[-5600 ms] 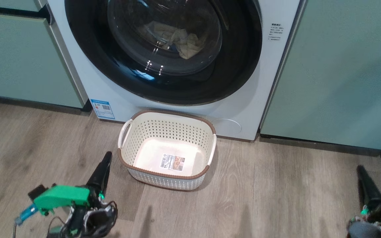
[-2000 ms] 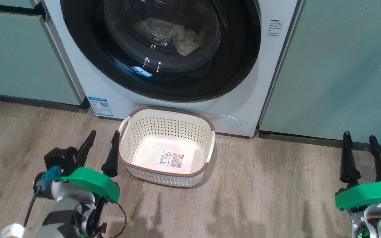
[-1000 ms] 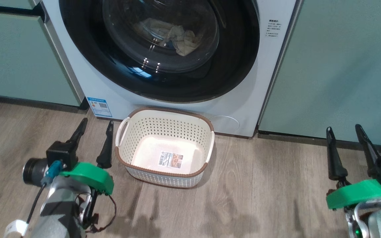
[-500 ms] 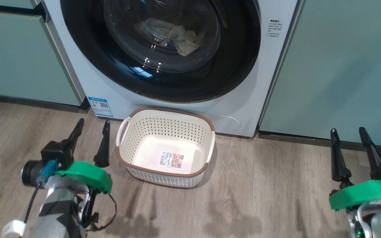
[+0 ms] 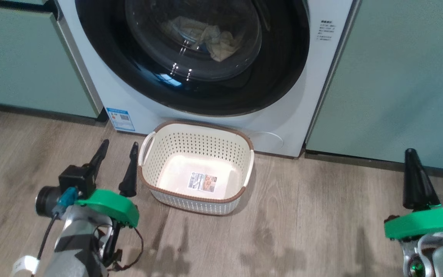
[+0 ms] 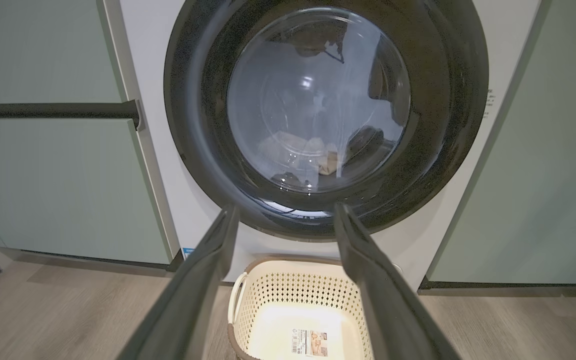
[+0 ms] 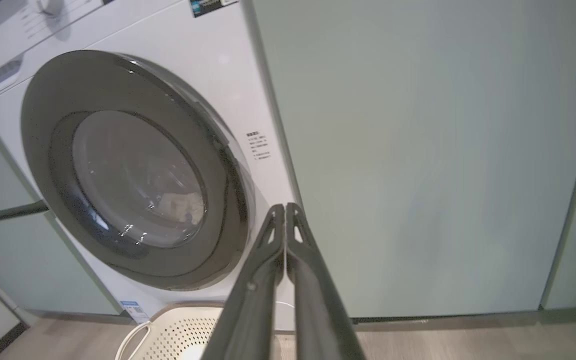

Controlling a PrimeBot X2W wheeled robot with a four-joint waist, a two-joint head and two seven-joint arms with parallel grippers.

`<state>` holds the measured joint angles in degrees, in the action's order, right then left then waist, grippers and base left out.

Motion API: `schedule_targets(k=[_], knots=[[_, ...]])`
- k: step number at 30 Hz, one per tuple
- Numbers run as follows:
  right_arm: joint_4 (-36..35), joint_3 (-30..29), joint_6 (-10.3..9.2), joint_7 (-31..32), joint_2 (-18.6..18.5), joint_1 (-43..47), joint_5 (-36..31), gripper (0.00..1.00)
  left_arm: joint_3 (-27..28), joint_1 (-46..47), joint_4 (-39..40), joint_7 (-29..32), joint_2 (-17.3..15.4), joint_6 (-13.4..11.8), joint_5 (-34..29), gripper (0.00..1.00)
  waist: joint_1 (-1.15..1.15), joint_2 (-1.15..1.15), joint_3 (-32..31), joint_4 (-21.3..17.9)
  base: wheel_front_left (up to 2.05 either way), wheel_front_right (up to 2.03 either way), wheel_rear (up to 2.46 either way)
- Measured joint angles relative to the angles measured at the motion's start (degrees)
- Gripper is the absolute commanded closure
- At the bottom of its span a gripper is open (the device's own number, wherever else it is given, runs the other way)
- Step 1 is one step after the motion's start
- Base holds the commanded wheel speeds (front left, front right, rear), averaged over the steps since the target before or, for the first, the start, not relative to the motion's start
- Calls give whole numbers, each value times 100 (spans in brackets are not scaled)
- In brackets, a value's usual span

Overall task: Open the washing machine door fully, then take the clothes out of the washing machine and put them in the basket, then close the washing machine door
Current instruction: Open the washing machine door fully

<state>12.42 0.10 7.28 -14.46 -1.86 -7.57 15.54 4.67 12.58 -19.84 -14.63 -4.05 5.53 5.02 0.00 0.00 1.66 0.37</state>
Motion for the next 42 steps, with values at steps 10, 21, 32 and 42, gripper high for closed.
schedule_targets(k=[10, 21, 32, 42], knots=[[567, 530, 0, -1, -626, -998, 2630, 100, -298, 124, -29, 0, 119, 88, 0, 0, 1, 0, 342, 215, 0, 0, 0], [933, 1352, 0, 1281, -1858, -2992, 5401, 100, -583, 286, -131, 0, 170, 92, 37, 0, 0, 0, 734, 473, 0, 0, 0], [1826, 1669, 0, 2399, -2169, -4788, 6060, 100, -902, 553, -121, 0, 186, 82, 272, 0, 1, 0, 1243, 721, 0, 0, 0], [2751, 2037, 0, 3346, -2075, -6136, 6333, 100, -1096, 800, -81, 0, 198, -23, 457, 0, 1, 0, 1744, 920, 0, 0, 0]])
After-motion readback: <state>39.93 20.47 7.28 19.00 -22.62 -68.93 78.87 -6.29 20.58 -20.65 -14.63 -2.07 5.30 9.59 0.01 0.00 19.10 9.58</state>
